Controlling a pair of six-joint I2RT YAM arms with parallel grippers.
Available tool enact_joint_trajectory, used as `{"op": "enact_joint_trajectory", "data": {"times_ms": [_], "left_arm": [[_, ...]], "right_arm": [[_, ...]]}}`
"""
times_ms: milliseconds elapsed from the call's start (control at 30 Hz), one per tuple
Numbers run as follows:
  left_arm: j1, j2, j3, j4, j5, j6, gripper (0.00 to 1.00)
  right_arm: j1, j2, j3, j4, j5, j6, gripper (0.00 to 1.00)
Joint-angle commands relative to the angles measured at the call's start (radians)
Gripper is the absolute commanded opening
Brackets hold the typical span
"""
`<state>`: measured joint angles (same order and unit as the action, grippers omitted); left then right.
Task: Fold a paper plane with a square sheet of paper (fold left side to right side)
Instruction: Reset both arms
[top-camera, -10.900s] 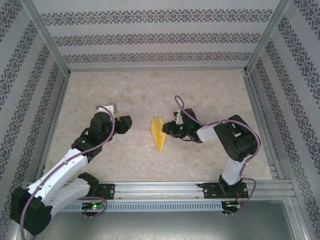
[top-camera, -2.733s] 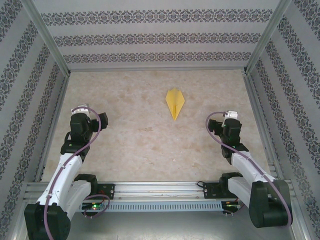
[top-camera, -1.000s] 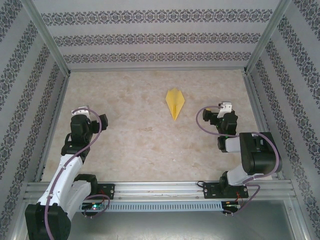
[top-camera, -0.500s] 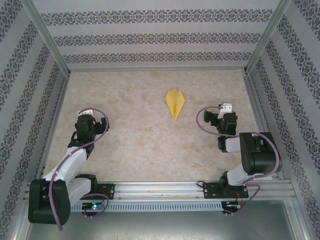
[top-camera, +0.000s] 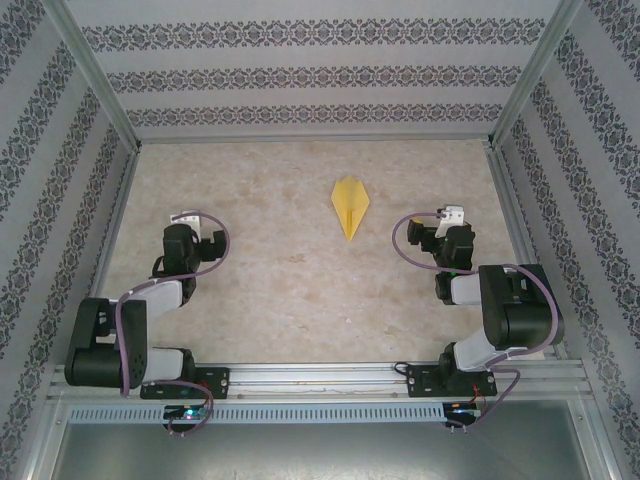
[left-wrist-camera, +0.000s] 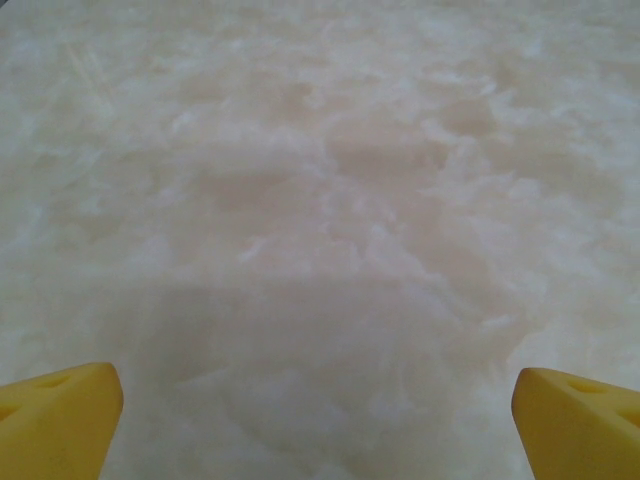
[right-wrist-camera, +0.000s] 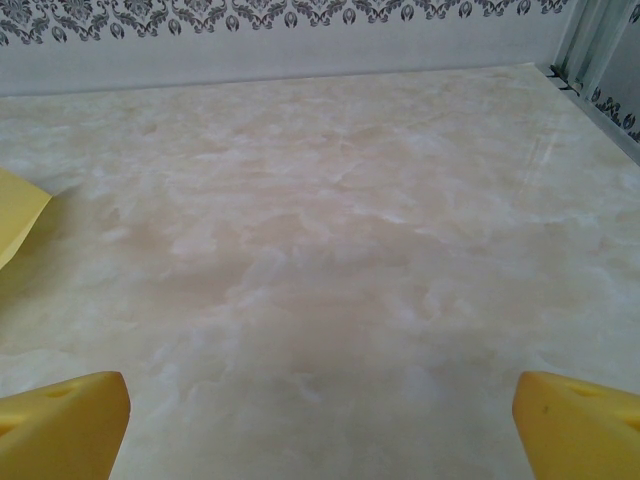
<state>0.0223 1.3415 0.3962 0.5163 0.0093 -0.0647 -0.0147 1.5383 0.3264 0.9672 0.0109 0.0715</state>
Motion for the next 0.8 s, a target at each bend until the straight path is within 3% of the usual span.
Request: {"op": "enact_joint_trajectory", "data": {"times_ms": [0, 167, 467, 600, 767], "left_arm": [[0.02, 0.047, -0.007, 0.209, 0.066, 0.057, 1.0], [0.028, 0.145, -0.026, 0.369, 0.123, 0.038, 1.0], [0.028, 0.287, -0.2, 0.841, 0.11, 0.028, 1.0], [0.029, 0.28, -0.186, 0.805, 0.119, 0.032, 0.99], [0.029, 0.254, -0.044, 0.502, 0.163, 0.051, 1.0]], "right_arm": [[0.01, -0.009, 0.011, 0.003, 0.012, -0.012, 0.98], [0.01, -0.008, 0.012, 0.002, 0.013, -0.012, 0.98], [0.01, -0.009, 0.012, 0.002, 0.012, -0.012, 0.98], [0.01, -0.009, 0.012, 0.002, 0.013, -0.013, 0.98], [0.01, -0.009, 0.011, 0.002, 0.013, -0.014, 0.98]]}}
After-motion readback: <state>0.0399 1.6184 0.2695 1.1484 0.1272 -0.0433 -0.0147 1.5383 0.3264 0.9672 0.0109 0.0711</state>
